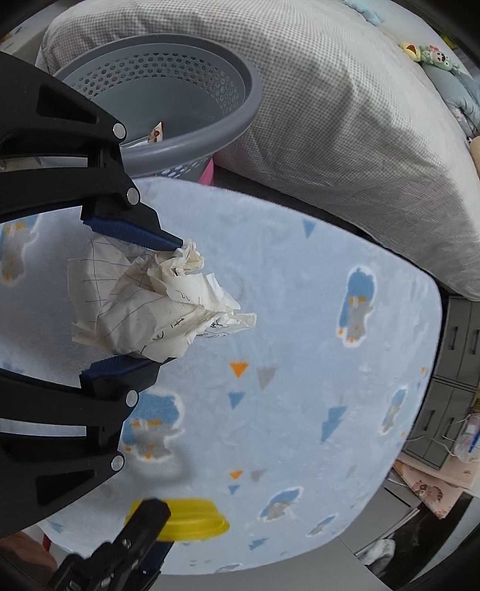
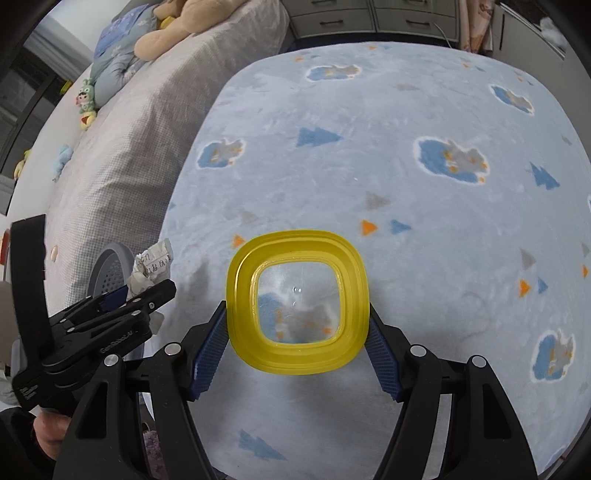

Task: Collect trash
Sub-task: 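Carry yellow lid and tissue over the grey wastebasket with both tools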

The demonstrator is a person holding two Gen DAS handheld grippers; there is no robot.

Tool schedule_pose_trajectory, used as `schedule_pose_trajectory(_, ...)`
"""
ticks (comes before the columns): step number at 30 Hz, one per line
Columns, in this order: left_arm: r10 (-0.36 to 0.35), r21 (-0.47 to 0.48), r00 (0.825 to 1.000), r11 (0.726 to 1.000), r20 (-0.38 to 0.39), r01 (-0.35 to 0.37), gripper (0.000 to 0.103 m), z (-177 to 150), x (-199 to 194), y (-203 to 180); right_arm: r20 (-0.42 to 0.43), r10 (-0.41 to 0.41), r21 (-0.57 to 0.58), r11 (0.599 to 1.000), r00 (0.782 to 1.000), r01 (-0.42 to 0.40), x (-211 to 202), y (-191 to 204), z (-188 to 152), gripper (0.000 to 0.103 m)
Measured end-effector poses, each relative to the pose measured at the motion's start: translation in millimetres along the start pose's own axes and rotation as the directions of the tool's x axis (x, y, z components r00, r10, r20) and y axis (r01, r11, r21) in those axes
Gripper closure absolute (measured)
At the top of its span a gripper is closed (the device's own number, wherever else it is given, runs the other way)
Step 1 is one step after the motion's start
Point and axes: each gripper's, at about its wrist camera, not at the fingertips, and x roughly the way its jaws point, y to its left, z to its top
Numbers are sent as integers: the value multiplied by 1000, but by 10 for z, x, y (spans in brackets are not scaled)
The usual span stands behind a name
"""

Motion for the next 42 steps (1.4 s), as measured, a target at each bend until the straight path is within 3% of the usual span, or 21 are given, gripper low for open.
schedule_pose_trajectory(10,-45,12,980,999,193,43,53,-191,-150,255,173,13,-57,998,985,-3,74,179,-135,35)
schedule_pose_trajectory(18,-61,43,967,998,248,52,53,-476,72,363,256,27,-87,996,966,-5,238,202,-316,35)
schedule_pose_trajectory(23,-77,61,940,996,332,60,53,-605,114,386,313,60,-104,994,948,-28,325,183,-417,35)
schedule_pose_trajectory(30,-95,86,919,994,382,67,53,-868,133,411,341,108,-88,993,934,-82,434,80,-654,35)
schedule_pose_trajectory(33,-79,74,897,996,434,52,53,-977,11,472,378,113,-106,991,919,-79,345,131,-752,35)
schedule_pose_trajectory(37,-49,40,853,999,519,33,52,-1186,-251,579,457,148,-132,986,877,-98,92,256,-907,35)
schedule_pose_trajectory(40,-30,20,825,1000,564,23,52,-1361,-432,643,481,152,-157,984,863,-85,-20,403,-1026,35)
schedule_pose_trajectory(42,-13,0,821,1000,571,15,52,-1442,-528,687,487,148,-171,983,861,-72,-97,523,-1065,35)
